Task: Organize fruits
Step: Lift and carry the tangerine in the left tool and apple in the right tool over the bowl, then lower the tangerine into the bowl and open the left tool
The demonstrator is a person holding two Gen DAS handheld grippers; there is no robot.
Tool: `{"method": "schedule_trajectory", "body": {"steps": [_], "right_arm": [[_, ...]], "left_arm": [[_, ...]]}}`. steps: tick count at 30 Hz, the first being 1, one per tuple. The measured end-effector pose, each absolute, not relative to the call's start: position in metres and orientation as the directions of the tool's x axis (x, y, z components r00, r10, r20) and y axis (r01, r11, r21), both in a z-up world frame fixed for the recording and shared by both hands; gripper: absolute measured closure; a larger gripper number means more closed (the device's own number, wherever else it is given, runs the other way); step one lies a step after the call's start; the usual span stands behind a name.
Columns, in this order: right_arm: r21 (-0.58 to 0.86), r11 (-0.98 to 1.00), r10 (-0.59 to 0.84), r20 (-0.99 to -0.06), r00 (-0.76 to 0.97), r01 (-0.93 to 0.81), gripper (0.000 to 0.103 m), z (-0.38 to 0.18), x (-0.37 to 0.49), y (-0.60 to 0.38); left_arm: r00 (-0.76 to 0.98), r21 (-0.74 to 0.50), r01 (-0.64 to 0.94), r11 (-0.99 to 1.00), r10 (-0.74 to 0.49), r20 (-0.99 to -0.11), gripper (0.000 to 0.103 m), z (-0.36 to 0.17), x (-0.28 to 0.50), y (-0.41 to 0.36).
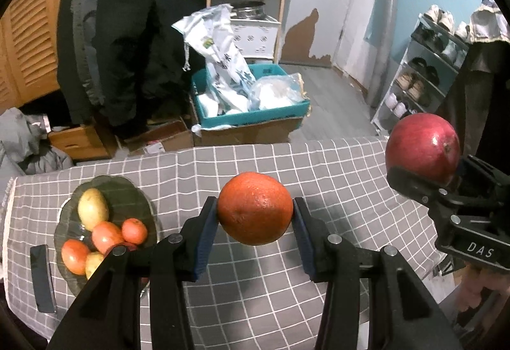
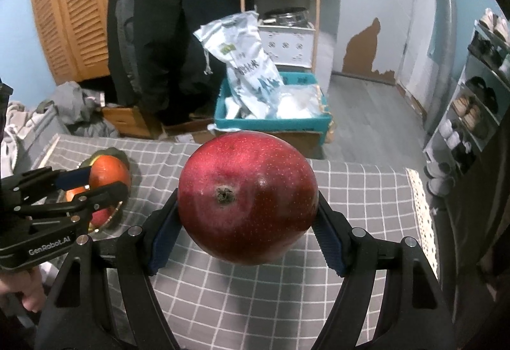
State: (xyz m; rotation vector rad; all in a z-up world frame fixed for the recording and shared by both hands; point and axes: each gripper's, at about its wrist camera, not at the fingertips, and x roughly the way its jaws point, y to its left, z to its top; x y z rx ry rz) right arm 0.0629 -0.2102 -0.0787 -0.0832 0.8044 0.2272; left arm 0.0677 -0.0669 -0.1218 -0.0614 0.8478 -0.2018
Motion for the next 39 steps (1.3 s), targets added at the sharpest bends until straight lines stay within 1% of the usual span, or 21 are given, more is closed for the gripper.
{"method": "schedule_trajectory", "body": {"steps": [7, 22, 39], "right_arm": [[0.019, 0.963, 0.199, -0.721, 0.664, -0.268, 0.027, -0.076, 0.07, -0.187], [0.045, 0.934, 0.273, -0.727, 0.63, -0.353, 0.027, -0.078, 0.09, -0.126], [0.09, 0.88, 0.361, -0.763, 0.536, -0.466, 0.027, -0.105, 0.114, -0.038]], "left_arm": [[0.671, -0.137, 0.106, 0.985, -0.172, -0.721, 0.056, -0.114, 0.065, -0.041], [0.696, -0.151, -0.032, 0.988, -0.086, -0.713, 0.056, -0.114, 0.066, 0.029], [0.675, -0.166, -0.196, 0.966, 0.011, -0.738, 0.056, -0.134, 0.061, 0.114]]}}
